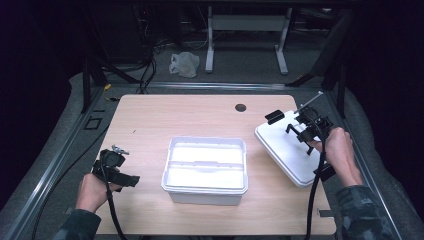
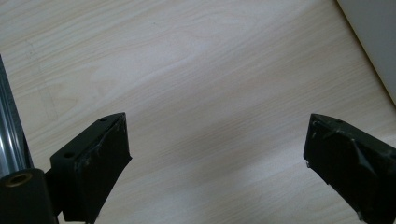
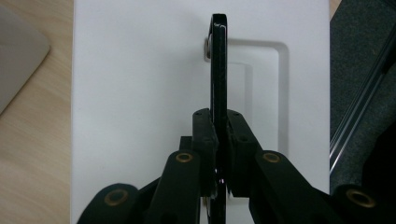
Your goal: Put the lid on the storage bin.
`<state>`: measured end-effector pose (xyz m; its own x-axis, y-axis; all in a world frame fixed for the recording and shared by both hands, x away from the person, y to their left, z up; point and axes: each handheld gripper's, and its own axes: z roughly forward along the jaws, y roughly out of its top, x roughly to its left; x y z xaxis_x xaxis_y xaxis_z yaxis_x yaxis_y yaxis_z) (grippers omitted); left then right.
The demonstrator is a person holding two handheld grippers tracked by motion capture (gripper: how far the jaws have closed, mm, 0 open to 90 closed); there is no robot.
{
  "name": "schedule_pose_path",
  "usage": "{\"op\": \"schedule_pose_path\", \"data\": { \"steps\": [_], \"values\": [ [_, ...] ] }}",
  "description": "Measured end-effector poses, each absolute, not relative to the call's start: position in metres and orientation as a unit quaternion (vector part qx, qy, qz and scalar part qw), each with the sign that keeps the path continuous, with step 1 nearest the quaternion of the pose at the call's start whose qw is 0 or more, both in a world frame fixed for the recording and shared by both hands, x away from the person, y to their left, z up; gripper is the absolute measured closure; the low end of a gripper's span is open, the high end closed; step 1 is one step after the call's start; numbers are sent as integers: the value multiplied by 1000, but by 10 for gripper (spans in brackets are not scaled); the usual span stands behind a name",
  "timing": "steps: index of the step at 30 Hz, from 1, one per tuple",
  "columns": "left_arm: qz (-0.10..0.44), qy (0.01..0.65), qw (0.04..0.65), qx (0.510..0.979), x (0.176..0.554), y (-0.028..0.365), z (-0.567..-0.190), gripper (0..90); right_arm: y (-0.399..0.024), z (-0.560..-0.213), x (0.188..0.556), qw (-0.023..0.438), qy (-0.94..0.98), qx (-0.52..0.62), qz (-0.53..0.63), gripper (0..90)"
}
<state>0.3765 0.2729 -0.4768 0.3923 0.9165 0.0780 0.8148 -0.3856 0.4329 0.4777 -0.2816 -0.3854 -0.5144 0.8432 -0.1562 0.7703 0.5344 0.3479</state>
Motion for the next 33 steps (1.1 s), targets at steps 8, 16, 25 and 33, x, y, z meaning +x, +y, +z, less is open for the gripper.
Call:
{"op": "schedule_pose_path", "data": {
  "steps": [8,16,25,33],
  "values": [
    [153,530,165,818,376,273,-477,68,-270,-346,459,157,881,424,142,851],
    [152,528,165,819,377,272,-478,68,-227,-317,441,146,911,341,179,852],
    [148,527,164,821,378,274,-479,66,-154,-311,432,110,948,214,207,852],
    [144,526,163,822,379,274,-481,52,-112,-321,434,80,962,152,211,852]
  ]
}}
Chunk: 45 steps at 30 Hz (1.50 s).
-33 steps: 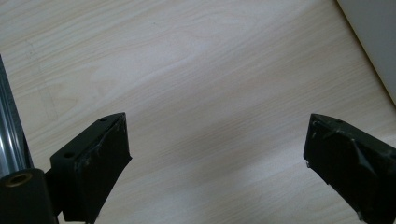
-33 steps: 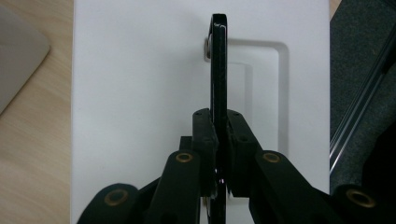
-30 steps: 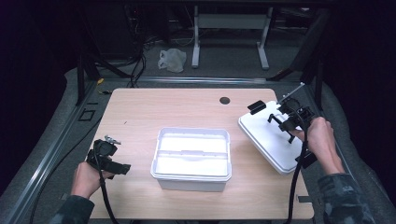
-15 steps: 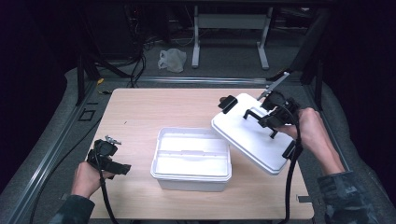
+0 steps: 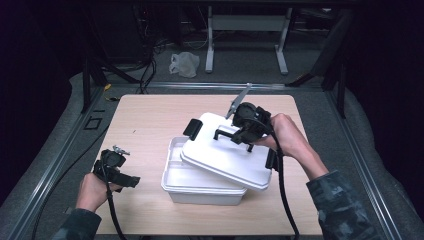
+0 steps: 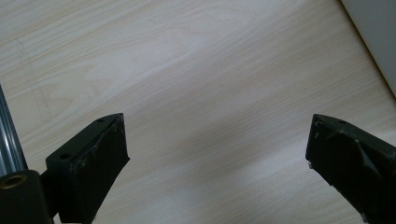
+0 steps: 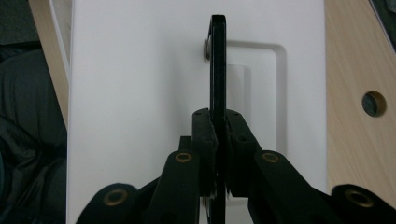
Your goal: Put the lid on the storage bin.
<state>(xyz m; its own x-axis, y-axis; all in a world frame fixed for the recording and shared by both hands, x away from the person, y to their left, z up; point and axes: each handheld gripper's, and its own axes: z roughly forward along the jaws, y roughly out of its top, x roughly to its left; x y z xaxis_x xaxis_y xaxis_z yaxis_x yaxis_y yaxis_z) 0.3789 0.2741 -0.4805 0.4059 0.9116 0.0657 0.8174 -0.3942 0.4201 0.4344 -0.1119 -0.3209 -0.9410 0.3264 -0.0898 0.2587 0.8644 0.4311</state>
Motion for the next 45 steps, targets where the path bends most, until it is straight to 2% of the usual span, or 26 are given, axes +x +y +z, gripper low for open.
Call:
{"op": "schedule_pose_path", "data": {
  "steps": [6,13,23,35,37,38,40,41,42,43,44,45],
  "values": [
    [142,526,160,823,380,276,-482,47,-80,-336,439,47,973,94,207,852],
    [141,523,158,826,381,276,-483,45,-59,-346,440,31,979,52,193,852],
    [138,523,156,826,382,276,-484,44,-37,-355,437,42,986,19,163,851],
    [137,521,157,828,382,274,-484,43,-31,-368,435,41,987,18,157,845],
    [136,521,157,828,382,274,-485,43,-33,-367,435,42,986,22,159,813],
    [136,521,158,828,382,275,-485,43,-37,-364,432,43,984,31,171,709],
    [137,521,156,828,382,275,-484,42,-39,-362,432,44,983,33,173,678],
    [137,521,156,828,382,275,-485,42,-43,-359,430,45,982,38,179,637],
    [137,522,156,827,382,275,-485,42,-50,-355,427,49,980,48,185,528],
    [137,522,156,827,382,275,-485,42,-50,-355,427,49,980,48,185,528],
    [136,521,156,828,381,275,-485,42,-61,-350,423,52,979,61,189,432],
    [137,521,156,828,381,275,-485,42,-61,-350,423,52,979,61,189,432]
  ]
}}
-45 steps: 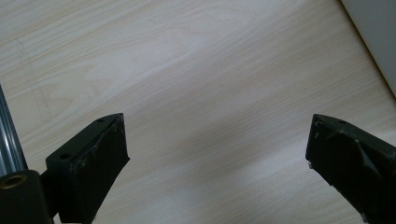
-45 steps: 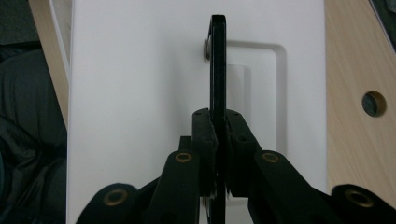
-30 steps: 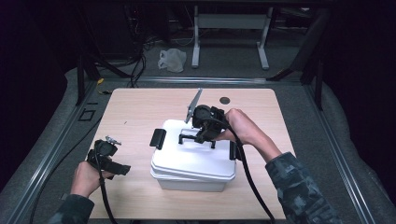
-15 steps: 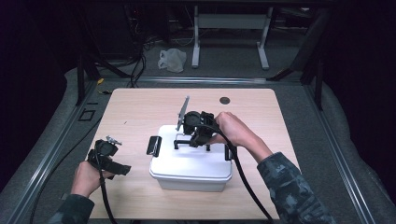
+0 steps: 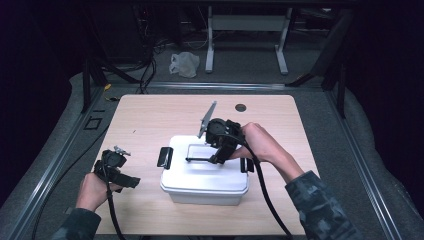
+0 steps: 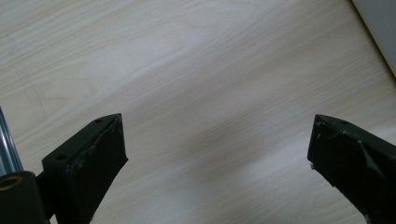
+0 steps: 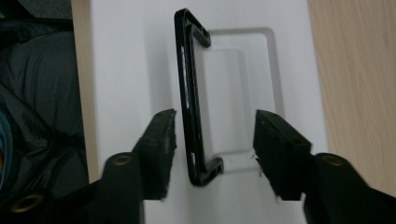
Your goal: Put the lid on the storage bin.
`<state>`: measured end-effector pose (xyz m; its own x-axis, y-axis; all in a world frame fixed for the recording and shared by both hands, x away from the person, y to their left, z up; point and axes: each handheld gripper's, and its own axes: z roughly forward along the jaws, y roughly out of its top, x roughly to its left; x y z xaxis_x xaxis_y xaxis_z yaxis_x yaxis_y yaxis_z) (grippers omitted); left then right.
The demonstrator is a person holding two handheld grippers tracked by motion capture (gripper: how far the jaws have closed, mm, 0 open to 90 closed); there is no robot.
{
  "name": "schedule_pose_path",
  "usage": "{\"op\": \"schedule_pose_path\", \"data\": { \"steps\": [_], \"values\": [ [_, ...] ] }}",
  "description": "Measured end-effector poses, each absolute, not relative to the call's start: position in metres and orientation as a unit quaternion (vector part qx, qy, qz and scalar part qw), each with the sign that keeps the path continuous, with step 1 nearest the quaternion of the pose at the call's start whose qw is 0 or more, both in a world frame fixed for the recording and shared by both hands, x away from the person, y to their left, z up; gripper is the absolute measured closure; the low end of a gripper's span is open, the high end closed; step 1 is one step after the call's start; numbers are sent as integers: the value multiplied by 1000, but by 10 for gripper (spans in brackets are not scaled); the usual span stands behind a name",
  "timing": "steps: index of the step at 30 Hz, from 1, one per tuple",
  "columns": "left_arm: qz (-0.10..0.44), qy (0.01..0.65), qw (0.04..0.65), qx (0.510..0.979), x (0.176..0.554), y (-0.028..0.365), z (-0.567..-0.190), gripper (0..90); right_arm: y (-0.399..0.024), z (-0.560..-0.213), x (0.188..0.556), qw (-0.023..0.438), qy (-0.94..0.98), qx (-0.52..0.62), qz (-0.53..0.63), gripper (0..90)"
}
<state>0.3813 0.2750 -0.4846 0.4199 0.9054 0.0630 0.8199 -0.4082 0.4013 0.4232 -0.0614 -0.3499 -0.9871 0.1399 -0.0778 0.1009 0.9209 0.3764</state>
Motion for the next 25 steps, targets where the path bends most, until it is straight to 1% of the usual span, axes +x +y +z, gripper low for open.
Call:
{"op": "schedule_pose_path", "data": {
  "steps": [2,5,9,12,14,15,16,17,20,21,22,25],
  "values": [
    [137,522,156,827,381,275,-484,42,-78,-343,418,61,975,84,199,332],
    [137,523,157,827,380,275,-484,42,-102,-335,409,78,968,114,209,240],
    [137,521,155,828,380,274,-484,42,-141,-330,394,96,959,158,216,159],
    [139,520,155,828,381,273,-485,42,-172,-337,382,105,952,196,209,138],
    [140,519,153,829,381,273,-485,42,-193,-347,375,104,947,225,207,118],
    [141,519,153,829,381,273,-485,41,-212,-359,368,105,940,255,200,89],
    [141,519,153,829,381,273,-485,41,-212,-359,368,105,940,255,200,89],
    [140,519,153,829,381,273,-485,41,-221,-366,365,104,937,269,198,71],
    [142,520,152,829,381,273,-486,37,-245,-393,358,95,924,312,198,49],
    [142,519,152,829,381,273,-486,37,-255,-409,356,92,919,334,188,28],
    [142,519,152,829,381,273,-486,36,-255,-409,356,92,919,334,188,28],
    [141,520,149,829,381,273,-488,32,-265,-428,355,93,908,364,185,7]
  ]
}}
